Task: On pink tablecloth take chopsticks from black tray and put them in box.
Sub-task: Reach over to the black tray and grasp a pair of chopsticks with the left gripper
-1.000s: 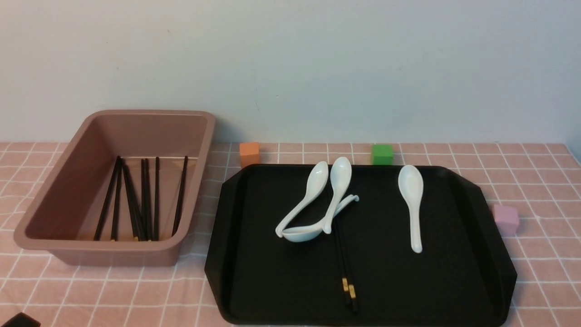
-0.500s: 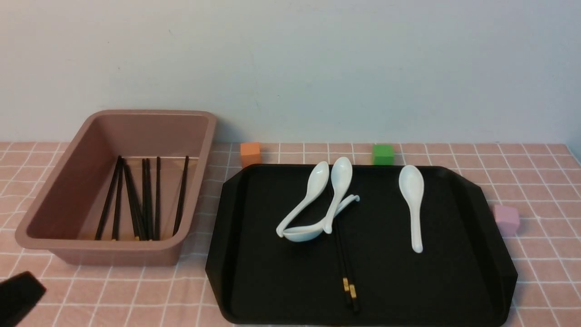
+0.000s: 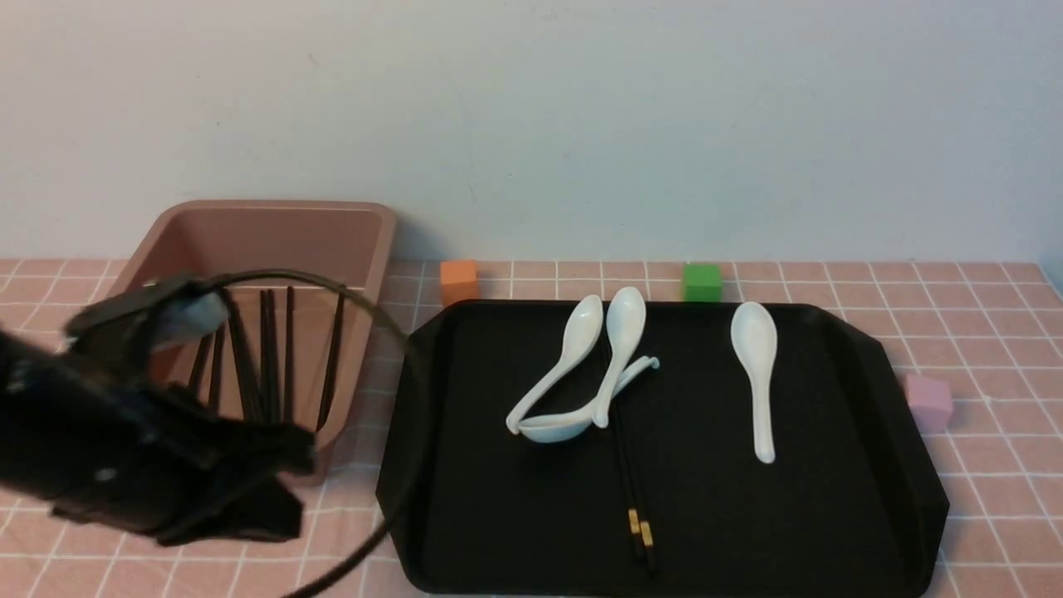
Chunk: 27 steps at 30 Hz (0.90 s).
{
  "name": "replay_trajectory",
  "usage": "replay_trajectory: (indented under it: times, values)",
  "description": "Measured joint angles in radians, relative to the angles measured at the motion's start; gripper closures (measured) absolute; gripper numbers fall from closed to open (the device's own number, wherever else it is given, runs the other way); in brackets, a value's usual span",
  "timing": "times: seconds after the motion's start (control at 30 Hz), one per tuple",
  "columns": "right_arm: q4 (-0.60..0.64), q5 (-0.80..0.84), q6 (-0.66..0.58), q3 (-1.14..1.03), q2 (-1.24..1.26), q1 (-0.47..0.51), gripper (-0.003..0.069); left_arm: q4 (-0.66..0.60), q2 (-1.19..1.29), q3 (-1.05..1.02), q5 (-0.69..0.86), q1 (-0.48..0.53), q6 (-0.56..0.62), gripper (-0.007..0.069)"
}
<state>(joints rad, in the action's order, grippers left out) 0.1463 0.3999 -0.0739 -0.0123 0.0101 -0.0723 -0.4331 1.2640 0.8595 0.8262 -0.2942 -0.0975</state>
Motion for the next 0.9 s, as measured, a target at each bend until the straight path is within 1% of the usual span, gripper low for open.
replay_trajectory:
  times: [0.03,0.07,0.1,0.13,0.2,0.23,0.27,0.37,0.4,0.43,0.47,0.53,0.6,0.63,0.67,0.7,0.73,0.77,0.83,0.9]
  values:
    - [0.0,0.0,0.0,0.0,0.0,0.0,0.0468,0.004,0.045,0.034,-0.01,-0.045,-0.026,0.0637]
    - [0.0,0.0,0.0,0.0,0.0,0.0,0.0466,0.012,0.097,0.076,-0.026,-0.127,-0.061,0.0637]
    - [0.0,0.0,0.0,0.0,0.0,0.0,0.0466,0.015,0.106,0.083,-0.029,-0.127,-0.067,0.0637]
    - [0.0,0.0,0.0,0.0,0.0,0.0,0.0463,0.033,0.166,0.137,-0.044,-0.22,-0.114,0.0637]
    - [0.0,0.0,0.0,0.0,0.0,0.0,0.046,0.079,0.265,0.228,-0.049,-0.327,-0.199,0.0637]
    - [0.0,0.0,0.0,0.0,0.0,0.0,0.0459,0.098,0.293,0.254,-0.048,-0.364,-0.224,0.0637]
    - [0.0,0.0,0.0,0.0,0.0,0.0,0.0457,0.123,0.349,0.308,-0.043,-0.414,-0.273,0.0637]
    - [0.0,0.0,0.0,0.0,0.0,0.0,0.0452,0.193,0.477,0.438,-0.006,-0.5,-0.369,0.0637]
    - [0.0,0.0,0.0,0.0,0.0,0.0,0.0452,0.197,0.494,0.456,0.001,-0.504,-0.379,0.0637]
    - [0.0,0.0,0.0,0.0,0.0,0.0,0.0448,0.235,0.56,0.528,0.038,-0.534,-0.41,0.0635]
    - [0.0,0.0,0.0,0.0,0.0,0.0,0.0447,0.247,0.59,0.562,0.051,-0.54,-0.422,0.0627]
    - [0.0,0.0,0.0,0.0,0.0,0.0,0.0445,0.283,0.654,0.635,0.095,-0.55,-0.439,0.0592]
    - [0.0,0.0,0.0,0.0,0.0,0.0,0.0445,0.317,0.716,0.709,0.132,-0.551,-0.45,0.0522]
    - [0.0,0.0,0.0,0.0,0.0,0.0,0.0444,0.321,0.721,0.715,0.134,-0.551,-0.452,0.0515]
    - [0.0,0.0,-0.001,0.0,0.0,0.0,0.044,0.351,0.758,0.761,0.144,-0.551,-0.479,0.0452]
    - [0.0,0.0,-0.001,0.0,0.0,0.0,0.0438,0.365,0.78,0.787,0.144,-0.551,-0.506,0.0412]
    - [0.0,0.0,-0.001,0.0,0.0,0.0,0.0436,0.384,0.802,0.812,0.144,-0.551,-0.537,0.0372]
    - [0.0,0.0,-0.001,0.0,0.0,0.0,0.0436,0.388,0.806,0.817,0.146,-0.551,-0.544,0.0364]
    - [0.0,0.0,-0.001,0.0,0.0,0.0,0.0431,0.459,0.862,0.879,0.147,-0.551,-0.623,0.0274]
    - [0.0,0.0,-0.001,0.0,0.0,0.0,0.043,0.497,0.879,0.898,0.15,-0.551,-0.646,0.0252]
